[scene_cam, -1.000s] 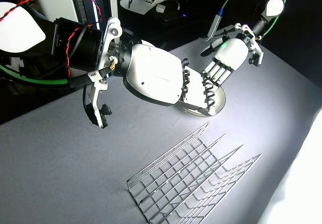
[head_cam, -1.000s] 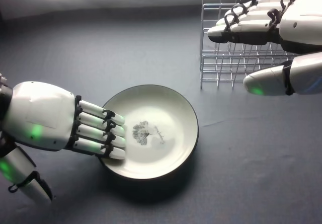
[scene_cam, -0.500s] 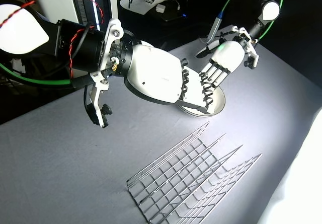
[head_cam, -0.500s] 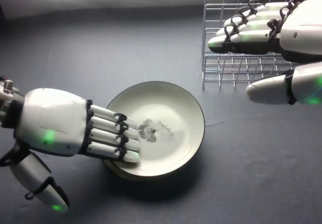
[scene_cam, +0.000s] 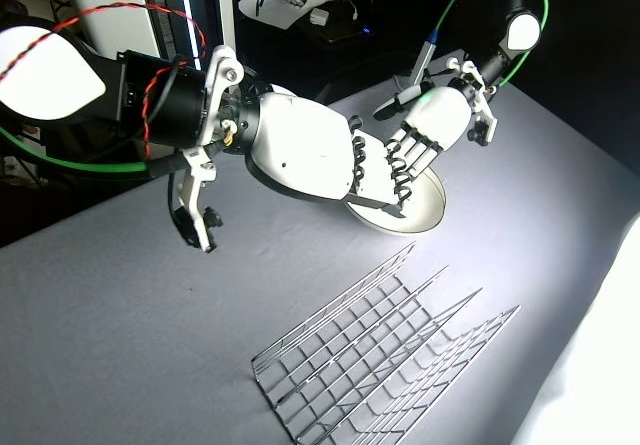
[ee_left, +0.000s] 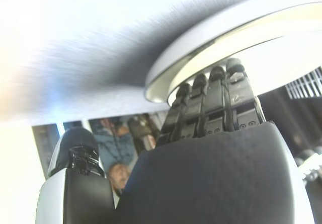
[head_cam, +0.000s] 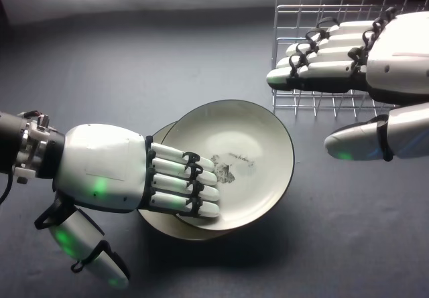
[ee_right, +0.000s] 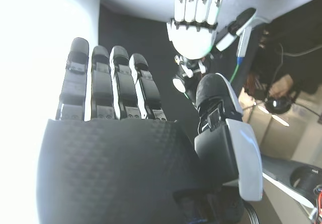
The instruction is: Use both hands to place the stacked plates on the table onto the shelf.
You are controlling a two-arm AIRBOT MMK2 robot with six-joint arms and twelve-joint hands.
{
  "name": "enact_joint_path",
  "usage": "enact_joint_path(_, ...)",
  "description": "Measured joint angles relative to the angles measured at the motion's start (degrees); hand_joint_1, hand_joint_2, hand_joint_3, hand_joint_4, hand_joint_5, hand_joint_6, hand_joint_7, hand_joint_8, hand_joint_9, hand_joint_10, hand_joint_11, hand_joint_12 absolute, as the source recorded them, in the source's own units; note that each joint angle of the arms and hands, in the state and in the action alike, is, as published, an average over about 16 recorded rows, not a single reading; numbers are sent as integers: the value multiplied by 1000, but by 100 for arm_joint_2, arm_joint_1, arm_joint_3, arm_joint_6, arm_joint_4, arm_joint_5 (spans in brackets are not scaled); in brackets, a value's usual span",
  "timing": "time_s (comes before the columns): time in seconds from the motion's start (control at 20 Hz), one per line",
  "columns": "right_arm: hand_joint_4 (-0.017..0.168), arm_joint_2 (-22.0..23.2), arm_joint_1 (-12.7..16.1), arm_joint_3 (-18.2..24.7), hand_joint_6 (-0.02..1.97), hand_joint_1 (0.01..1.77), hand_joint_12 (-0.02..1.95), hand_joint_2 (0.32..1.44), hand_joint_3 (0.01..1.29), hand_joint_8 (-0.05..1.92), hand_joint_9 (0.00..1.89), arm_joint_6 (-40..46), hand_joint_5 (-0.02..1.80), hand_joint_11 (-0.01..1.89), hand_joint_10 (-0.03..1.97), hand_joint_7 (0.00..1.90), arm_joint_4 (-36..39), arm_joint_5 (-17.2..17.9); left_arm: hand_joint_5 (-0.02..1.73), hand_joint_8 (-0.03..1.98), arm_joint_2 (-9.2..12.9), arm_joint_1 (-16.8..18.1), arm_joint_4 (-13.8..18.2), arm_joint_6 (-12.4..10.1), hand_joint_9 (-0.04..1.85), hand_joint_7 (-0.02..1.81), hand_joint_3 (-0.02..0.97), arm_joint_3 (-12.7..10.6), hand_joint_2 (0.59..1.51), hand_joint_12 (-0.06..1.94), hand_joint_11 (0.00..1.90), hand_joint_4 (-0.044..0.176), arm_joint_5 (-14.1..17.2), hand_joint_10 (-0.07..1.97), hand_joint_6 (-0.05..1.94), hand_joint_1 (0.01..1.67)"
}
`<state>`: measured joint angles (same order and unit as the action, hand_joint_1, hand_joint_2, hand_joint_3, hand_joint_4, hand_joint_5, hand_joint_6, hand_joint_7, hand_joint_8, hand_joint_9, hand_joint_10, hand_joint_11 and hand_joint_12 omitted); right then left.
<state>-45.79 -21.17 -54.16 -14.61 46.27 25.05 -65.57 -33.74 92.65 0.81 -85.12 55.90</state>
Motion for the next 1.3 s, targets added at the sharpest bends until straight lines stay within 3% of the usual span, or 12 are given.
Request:
enact_joint_path(0.65, 0, -504, -465, -869, 21, 22, 357, 1343, 13, 14, 93, 11, 94, 21, 15, 116, 359, 1326, -8, -19, -67, 24, -234, -1, -13, -11, 6, 215, 1080, -22, 11, -8, -130, -21, -23, 14)
enact_joint_path(1.0, -1, -583, -487, -954, 21, 159, 340, 1290, 13, 15, 78, 7, 95, 21, 15, 103, 415, 1519, 0, -19, -87, 29, -286, -11, -9, -7, 7, 341, 1084, -21, 10, -8, -125, -19, -22, 14)
enact_joint_path(1.3, -1, -588, -487, -912, 22, 468, 338, 1123, 13, 14, 52, 1, 70, 21, 15, 71, 463, 1562, 16, -13, -148, 36, -343, -46, -5, 3, 7, 378, 1085, -27, 10, -6, -53, -14, -14, 13)
